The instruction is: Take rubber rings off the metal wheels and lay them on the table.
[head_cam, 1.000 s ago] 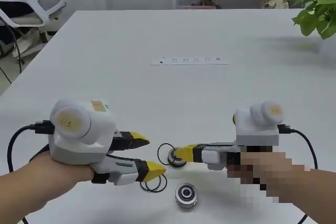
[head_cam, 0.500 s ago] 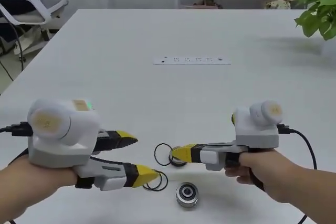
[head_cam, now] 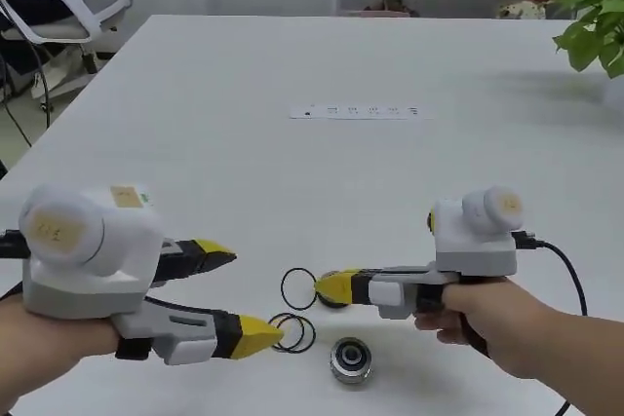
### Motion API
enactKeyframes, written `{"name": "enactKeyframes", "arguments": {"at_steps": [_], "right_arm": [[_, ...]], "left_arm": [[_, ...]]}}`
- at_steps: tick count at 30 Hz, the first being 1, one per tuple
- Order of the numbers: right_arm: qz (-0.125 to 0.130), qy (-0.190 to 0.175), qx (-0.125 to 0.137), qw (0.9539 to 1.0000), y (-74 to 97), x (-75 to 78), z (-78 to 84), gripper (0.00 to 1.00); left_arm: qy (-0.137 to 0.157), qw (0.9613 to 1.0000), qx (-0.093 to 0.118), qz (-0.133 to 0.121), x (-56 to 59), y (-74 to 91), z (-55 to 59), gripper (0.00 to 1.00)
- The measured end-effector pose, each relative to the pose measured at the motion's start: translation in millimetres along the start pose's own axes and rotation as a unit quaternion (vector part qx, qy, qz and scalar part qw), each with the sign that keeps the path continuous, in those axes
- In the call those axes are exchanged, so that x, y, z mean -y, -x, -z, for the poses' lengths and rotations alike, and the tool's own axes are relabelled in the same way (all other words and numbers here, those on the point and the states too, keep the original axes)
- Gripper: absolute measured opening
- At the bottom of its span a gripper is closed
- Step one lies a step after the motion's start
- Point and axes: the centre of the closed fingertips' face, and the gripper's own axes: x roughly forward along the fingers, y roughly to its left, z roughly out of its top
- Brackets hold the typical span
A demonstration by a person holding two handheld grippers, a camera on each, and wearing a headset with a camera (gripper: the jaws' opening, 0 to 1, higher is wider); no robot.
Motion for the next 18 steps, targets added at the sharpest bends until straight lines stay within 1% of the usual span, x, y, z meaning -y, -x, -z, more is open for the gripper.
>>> {"name": "enactKeyframes", "arguments": {"at_steps": [6, 10, 18], "right_arm": [[-0.005, -0.001, -0.006, 1.0, -3.0, -4.4, 3.0, 0.0], [-0.008, -0.001, -0.012, 0.9999, -5.6, -6.5, 5.8, 0.0], [-0.014, -0.001, -0.03, 0.9994, -12.2, -10.8, 14.3, 0.0]], "left_arm": [[-0.005, 1.0, -0.003, -0.007, 1.6, 5.9, 4.2, 0.7], [-0.001, 0.9999, -0.002, -0.01, 0.6, 9.9, 5.7, 0.72], [-0.001, 0.9999, -0.005, -0.016, 0.0, 15.3, 9.8, 0.75]]}}
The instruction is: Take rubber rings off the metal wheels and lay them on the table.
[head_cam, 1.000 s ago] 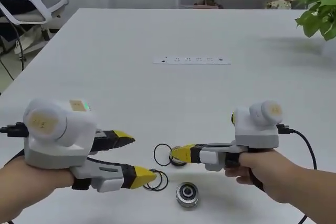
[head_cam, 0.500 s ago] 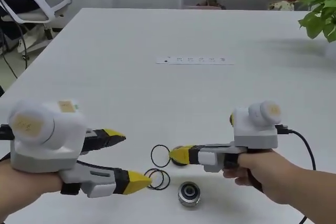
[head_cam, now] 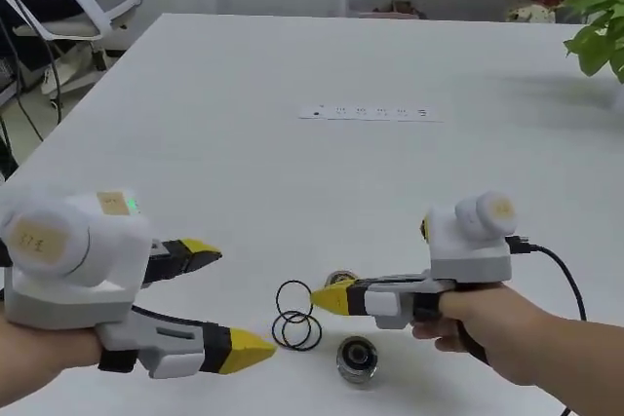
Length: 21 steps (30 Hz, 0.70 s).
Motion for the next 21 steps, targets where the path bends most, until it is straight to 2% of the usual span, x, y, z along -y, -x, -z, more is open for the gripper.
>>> {"name": "enactKeyframes", "arguments": {"at_steps": [21], "right_arm": [[-0.005, -0.001, -0.034, 0.9994, -12.6, -2.4, 17.6, 0.0]], "left_arm": [[0.005, 1.0, -0.005, -0.001, 0.0, 3.5, 6.5, 0.8]]}}
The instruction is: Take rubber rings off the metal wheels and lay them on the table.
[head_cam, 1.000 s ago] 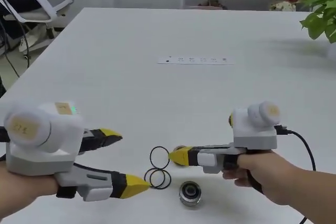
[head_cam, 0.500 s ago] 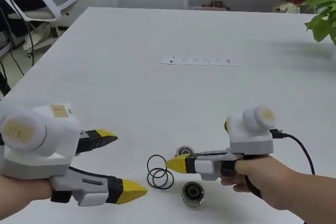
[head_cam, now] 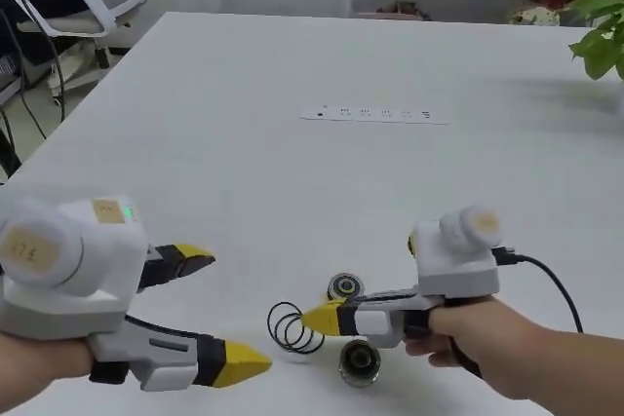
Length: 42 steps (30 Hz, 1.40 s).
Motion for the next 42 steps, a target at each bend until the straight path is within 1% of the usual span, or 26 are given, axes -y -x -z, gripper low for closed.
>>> {"name": "enactKeyframes", "arguments": {"at_steps": [8, 16, 22, 31, 42], "right_arm": [[0.006, -0.003, -0.004, 1.0, -0.1, 4.6, 3.1, 0.0], [0.017, -0.004, -0.005, 0.9998, -0.6, 11.2, 5.0, 0.0], [0.019, -0.006, -0.009, 0.9998, -1.1, 13.0, 6.8, 0.0], [0.03, -0.01, -0.009, 0.9995, -0.5, 19.1, 7.5, 0.0], [0.037, -0.017, -0.01, 0.9991, -1.8, 24.2, 9.4, 0.0]], "left_arm": [[-0.001, 1.0, 0.0, -0.001, 1.0, 0.7, 0.0, 0.8], [0.002, 1.0, -0.002, -0.004, -0.3, 1.8, 3.0, 0.8], [0.003, 1.0, -0.003, -0.004, -0.3, 0.2, 3.2, 0.8], [0.003, 1.0, -0.006, -0.002, -0.3, -1.4, 4.3, 0.8], [0.005, 1.0, -0.007, -0.001, 0.7, -1.0, 5.7, 0.79]]}}
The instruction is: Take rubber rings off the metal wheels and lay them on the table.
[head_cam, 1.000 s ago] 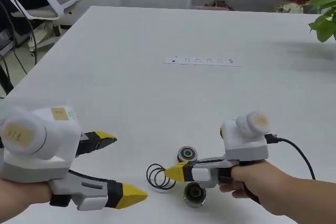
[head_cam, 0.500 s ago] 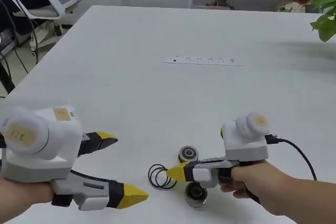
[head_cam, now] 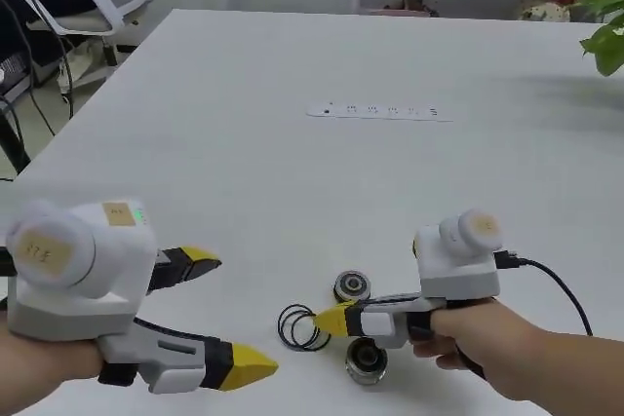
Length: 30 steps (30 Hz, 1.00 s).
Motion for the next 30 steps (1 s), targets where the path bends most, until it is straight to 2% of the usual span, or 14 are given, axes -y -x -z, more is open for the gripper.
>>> {"name": "enactKeyframes", "arguments": {"at_steps": [9, 16, 22, 30], "right_arm": [[0.015, -0.012, -0.005, 0.9998, 0.1, 6.4, 4.5, 0.0], [0.01, -0.016, -0.001, 0.9998, 0.3, 4.0, 2.6, 0.0], [0.0, -0.021, 0.008, 0.9997, -0.3, -0.1, -1.1, 0.0], [0.009, -0.043, 0.023, 0.9987, 3.7, 7.6, -4.8, 0.0]], "left_arm": [[0.002, 1.0, -0.003, 0.002, 2.3, -0.1, 2.5, 0.79], [0.003, 1.0, -0.004, 0.003, 2.7, 0.1, 3.2, 0.79], [0.002, 1.0, -0.005, 0.004, 2.7, -0.3, 2.3, 0.79], [0.001, 1.0, -0.006, 0.007, 4.1, -2.1, 1.2, 0.79]]}}
